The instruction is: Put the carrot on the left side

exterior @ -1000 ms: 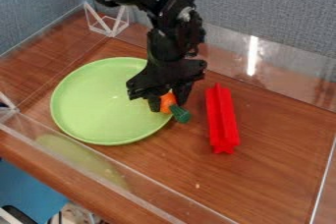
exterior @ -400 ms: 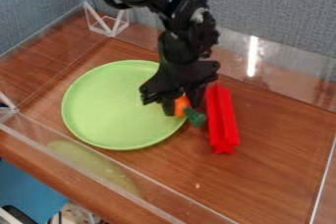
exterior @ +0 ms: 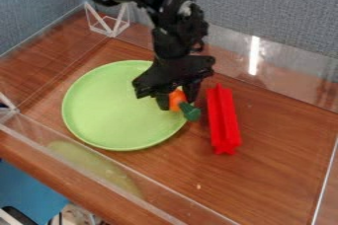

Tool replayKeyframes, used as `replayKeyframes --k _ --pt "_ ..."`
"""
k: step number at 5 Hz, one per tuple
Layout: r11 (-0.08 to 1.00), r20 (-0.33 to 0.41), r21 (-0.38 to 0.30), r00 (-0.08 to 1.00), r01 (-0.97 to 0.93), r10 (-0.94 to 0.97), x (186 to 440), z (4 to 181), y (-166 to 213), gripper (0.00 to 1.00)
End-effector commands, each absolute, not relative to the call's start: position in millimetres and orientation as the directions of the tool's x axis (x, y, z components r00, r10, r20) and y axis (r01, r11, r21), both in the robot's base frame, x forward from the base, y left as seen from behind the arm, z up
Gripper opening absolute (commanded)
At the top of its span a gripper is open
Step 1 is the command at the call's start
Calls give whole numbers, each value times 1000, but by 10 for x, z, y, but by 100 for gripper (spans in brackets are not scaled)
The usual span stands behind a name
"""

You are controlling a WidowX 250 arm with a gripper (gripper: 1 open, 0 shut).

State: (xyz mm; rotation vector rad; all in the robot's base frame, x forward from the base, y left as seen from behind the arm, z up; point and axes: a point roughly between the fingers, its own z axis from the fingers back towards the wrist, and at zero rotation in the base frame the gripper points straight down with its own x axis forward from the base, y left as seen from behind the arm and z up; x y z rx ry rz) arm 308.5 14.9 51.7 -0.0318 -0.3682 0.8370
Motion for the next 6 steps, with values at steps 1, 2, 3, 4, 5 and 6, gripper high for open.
replayKeyframes --k 1,2,3,4,5,6 --pt "645 356 -217 555 -733 752 3184 589 216 0" --pt "624 368 -211 530 -752 764 3216 481 224 0" --pt "656 385 -204 557 -726 736 3230 504 199 100" --pt "688 391 -198 587 -698 709 3253 493 166 0" --pt "717 400 -190 614 -671 681 3269 490 140 0" --pt "749 421 -178 638 -638 644 3335 364 224 0"
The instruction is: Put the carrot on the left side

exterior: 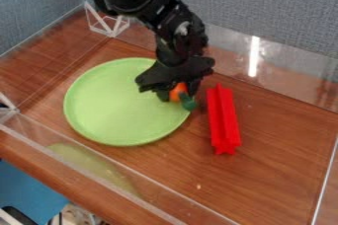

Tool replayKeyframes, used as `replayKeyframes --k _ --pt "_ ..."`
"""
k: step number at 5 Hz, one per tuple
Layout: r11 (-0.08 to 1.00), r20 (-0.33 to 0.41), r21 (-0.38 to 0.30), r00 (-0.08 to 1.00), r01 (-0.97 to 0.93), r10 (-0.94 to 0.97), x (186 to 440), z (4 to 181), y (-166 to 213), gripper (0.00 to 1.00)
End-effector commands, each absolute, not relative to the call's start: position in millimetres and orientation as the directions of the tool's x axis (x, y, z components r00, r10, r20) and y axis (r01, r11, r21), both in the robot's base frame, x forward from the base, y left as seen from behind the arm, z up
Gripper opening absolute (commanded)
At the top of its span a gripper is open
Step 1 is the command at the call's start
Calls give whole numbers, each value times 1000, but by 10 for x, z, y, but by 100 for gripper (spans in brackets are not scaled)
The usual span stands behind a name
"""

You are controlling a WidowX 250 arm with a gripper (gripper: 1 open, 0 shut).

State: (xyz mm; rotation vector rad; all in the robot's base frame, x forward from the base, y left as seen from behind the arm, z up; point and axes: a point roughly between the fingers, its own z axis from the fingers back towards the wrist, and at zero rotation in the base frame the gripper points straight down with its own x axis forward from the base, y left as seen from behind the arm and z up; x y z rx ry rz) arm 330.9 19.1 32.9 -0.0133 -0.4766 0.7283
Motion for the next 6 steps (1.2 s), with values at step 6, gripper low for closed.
replayKeyframes --k 6 --pt "745 470 -125 622 -656 627 3140 770 335 0"
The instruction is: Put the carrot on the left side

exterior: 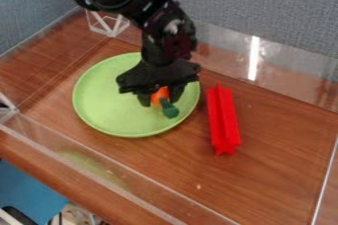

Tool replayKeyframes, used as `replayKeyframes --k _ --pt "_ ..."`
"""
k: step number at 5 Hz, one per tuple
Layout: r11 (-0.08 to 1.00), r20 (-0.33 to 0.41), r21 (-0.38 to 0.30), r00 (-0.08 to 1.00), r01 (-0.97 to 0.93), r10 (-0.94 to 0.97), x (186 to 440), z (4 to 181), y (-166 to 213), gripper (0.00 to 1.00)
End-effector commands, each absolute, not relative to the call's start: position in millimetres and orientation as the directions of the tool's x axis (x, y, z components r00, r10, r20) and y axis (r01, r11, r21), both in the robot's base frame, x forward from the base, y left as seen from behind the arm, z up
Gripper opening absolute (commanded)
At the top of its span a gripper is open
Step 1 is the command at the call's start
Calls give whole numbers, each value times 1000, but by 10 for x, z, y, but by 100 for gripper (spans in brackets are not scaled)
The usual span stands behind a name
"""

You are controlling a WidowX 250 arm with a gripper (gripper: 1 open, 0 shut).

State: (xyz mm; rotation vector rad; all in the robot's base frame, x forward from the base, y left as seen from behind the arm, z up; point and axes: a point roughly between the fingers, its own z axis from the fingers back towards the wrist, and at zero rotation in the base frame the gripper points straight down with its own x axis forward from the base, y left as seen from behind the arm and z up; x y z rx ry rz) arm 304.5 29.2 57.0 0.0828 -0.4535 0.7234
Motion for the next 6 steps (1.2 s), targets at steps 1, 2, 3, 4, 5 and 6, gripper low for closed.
replayKeyframes --k 1,2,3,4,5,6 --pt "744 464 -152 617 -651 635 3176 872 319 0" --pt "752 462 -191 618 -631 636 3142 1064 434 0" --pt "721 456 -215 585 -659 671 3117 1196 813 0" --pt "696 452 -204 564 -688 691 3076 1118 1278 0" --pt "698 454 -186 569 -692 686 3061 1022 1632 0" --pt "703 445 -171 582 -691 680 3132 914 1836 0"
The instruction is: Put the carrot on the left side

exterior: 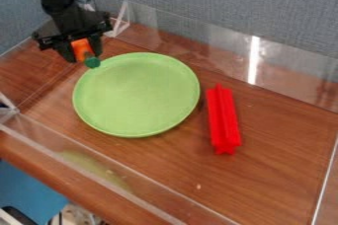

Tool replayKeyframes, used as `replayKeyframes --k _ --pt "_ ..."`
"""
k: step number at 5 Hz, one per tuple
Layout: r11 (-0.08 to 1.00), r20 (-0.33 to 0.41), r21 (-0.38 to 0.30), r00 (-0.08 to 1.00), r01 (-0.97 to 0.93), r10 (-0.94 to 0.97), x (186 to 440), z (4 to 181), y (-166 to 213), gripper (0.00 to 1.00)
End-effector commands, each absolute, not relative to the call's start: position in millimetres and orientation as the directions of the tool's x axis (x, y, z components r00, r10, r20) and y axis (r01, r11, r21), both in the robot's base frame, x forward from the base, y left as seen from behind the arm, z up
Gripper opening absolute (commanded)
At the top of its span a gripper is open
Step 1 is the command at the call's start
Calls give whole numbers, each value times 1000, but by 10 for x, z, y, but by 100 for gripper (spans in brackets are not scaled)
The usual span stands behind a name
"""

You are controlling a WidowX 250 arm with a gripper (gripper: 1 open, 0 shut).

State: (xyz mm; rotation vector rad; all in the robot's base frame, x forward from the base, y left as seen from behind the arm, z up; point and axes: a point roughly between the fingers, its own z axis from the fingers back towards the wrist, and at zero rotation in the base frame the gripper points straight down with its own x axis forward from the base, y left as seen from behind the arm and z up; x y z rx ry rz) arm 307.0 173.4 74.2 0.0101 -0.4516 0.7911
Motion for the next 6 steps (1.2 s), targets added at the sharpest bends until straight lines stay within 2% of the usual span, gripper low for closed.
replayKeyframes --k 1,3,4,5,6 --pt "661 437 -158 548 -734 713 3244 742 1969 0" --pt "580 425 -141 480 -802 767 3403 488 1938 0" --pt "570 402 -146 478 -809 781 3370 405 1925 0" --pt "565 387 -151 477 -811 789 3324 364 1931 0" --pt "547 372 -154 464 -823 804 3407 334 1961 0"
